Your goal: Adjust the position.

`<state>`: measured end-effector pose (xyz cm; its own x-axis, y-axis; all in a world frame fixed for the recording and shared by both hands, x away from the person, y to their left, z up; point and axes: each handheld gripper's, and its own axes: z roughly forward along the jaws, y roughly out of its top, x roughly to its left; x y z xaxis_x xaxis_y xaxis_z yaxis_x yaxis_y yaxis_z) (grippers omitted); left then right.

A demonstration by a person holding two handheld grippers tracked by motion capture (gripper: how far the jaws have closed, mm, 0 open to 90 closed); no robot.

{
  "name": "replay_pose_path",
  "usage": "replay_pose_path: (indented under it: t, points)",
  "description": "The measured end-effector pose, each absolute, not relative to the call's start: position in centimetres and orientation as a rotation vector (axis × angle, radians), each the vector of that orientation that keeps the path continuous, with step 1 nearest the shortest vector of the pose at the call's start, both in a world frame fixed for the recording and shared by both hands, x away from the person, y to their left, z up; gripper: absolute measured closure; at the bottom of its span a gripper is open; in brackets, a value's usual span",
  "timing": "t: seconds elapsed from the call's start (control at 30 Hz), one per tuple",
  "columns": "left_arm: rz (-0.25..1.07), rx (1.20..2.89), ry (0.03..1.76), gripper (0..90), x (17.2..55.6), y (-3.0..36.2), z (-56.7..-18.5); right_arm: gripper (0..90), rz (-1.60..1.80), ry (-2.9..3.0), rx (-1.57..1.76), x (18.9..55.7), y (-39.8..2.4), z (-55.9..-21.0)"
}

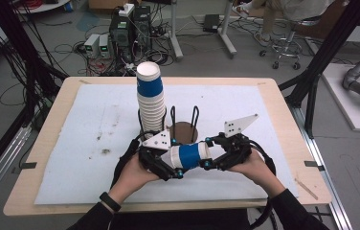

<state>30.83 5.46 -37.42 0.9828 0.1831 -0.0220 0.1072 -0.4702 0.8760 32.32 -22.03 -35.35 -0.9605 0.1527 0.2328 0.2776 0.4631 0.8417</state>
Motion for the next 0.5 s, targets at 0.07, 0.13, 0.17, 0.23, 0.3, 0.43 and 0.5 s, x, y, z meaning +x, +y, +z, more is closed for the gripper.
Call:
replay_pose_path:
  t: [0.07, 0.13, 0.17, 0.23, 0.3, 0.43, 0.5]
  points:
    - [0.1, 2.032, 0.203, 15.0, 30.8, 5.5, -37.5, 30.0, -1.542, -2.556, -0.377, 32.4, -22.2, -35.4]
    - [0.09, 1.984, 0.206, 14.1, 30.9, 5.7, -37.5, 30.2, -1.58, -2.527, -0.379, 32.6, -22.5, -35.3]
    - [0.074, 1.932, 0.224, 13.2, 30.9, 5.9, -37.6, 30.2, -1.592, -2.52, -0.38, 32.6, -22.6, -35.3]
    - [0.054, 1.87, 0.238, 11.2, 31.0, 6.3, -37.6, 30.3, -1.633, -2.498, -0.384, 32.6, -22.8, -35.3]
    - [0.02, 1.797, 0.255, 9.0, 31.2, 6.8, -37.6, 30.3, -1.677, -2.467, -0.392, 32.5, -23.1, -35.4]
    - [-0.032, 1.693, 0.267, 8.9, 31.4, 7.2, -37.6, 30.3, -1.777, -2.349, -0.403, 32.7, -23.6, -35.5]
    - [-0.056, 1.662, 0.261, 8.9, 31.4, 7.4, -37.6, 30.3, -1.822, -2.29, -0.403, 32.7, -23.7, -35.7]
